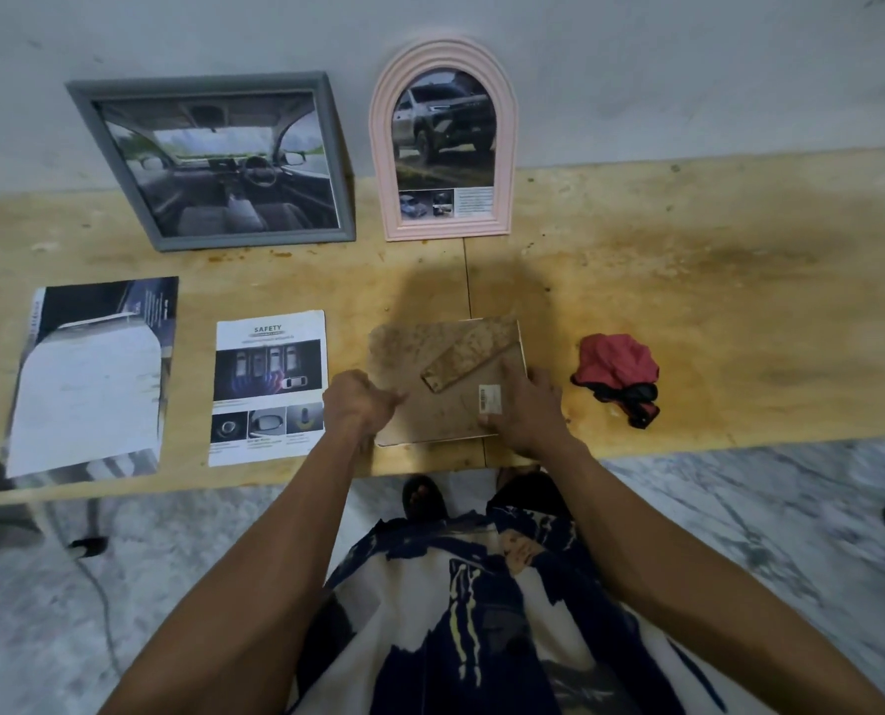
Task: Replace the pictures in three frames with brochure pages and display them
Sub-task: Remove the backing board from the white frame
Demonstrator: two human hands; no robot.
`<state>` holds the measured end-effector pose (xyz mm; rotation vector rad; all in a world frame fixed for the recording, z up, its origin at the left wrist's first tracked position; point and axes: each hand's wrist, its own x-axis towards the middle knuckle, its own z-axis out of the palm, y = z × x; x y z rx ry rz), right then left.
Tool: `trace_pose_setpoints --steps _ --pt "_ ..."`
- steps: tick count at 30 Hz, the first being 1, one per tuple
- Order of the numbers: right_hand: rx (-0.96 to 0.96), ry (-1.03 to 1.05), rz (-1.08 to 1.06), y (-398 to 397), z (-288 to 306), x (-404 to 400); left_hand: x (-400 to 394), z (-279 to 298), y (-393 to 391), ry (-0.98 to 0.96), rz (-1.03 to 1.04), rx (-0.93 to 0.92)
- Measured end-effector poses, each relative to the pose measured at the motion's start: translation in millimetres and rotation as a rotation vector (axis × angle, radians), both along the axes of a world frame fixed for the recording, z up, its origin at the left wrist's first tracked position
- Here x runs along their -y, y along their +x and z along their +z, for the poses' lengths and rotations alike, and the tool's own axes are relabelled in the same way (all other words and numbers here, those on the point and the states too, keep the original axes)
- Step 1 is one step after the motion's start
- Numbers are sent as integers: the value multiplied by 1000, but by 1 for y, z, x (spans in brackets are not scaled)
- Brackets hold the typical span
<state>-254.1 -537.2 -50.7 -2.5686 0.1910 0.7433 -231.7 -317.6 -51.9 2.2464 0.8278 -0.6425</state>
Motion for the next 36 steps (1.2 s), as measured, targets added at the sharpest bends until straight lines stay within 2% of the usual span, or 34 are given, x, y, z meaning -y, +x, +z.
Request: trace_pose_setpoints --steps 8,18,24,28,33,36 --pt "70 95 -95 -11 1 3 -26 -6 -1 -73 112 -18" --pt "107 6 26 -12 -5 3 -28 -6 -15 -250 287 107" --pt "96 -18 45 -9 -8 4 -38 1 -15 -308 317 101" --pt "96 56 -51 -8 -2 2 -42 9 -15 -359 335 122" --pt "268 206 -339 -16 9 -5 -37 24 -14 -439 330 189" --pt "240 333 -454 -15 24 -10 -24 27 -8 -494 335 216"
